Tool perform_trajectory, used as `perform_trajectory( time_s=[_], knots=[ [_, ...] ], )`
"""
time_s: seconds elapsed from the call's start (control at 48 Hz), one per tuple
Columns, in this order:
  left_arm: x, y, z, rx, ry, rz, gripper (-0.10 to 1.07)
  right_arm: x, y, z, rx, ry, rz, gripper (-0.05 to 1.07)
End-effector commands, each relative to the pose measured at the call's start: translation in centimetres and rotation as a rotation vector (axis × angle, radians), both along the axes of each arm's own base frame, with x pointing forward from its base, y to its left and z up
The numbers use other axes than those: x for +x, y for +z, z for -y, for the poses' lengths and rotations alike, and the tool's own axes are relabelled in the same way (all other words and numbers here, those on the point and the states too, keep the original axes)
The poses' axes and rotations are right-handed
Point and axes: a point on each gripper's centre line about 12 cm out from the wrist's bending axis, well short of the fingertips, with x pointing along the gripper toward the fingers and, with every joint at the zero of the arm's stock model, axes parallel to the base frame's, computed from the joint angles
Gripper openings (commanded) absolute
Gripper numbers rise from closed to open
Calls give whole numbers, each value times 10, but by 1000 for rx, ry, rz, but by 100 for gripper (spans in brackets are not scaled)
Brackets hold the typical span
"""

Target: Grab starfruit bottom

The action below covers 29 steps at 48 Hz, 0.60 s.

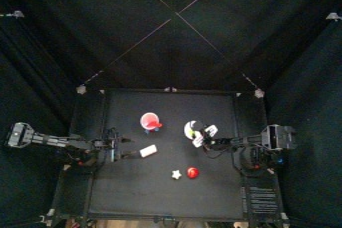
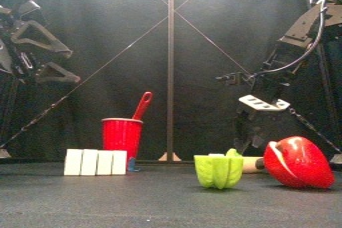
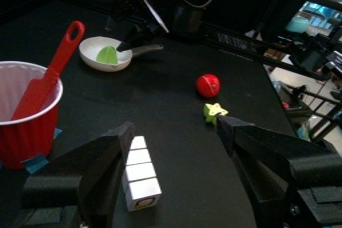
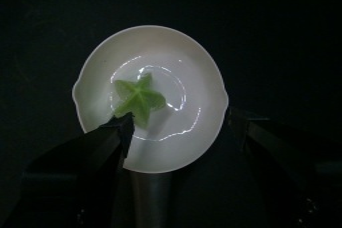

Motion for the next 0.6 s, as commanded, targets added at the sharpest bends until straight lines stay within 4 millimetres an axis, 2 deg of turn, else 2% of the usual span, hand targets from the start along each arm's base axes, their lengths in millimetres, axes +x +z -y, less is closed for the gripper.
perform_trajectory(
  time_s=[0.0,0.354,0.438,0.583],
  knots=[
    [2,4,-1,0,4,15,99,8,16,-6,-9,24,53,104],
    [2,4,0,2,2,15,99,21,55,-49,6,193,199,104],
    [2,4,-1,0,4,15,99,24,60,-66,36,270,236,104],
    [2,4,-1,-7,9,14,99,36,62,-110,128,499,304,104]
  ],
)
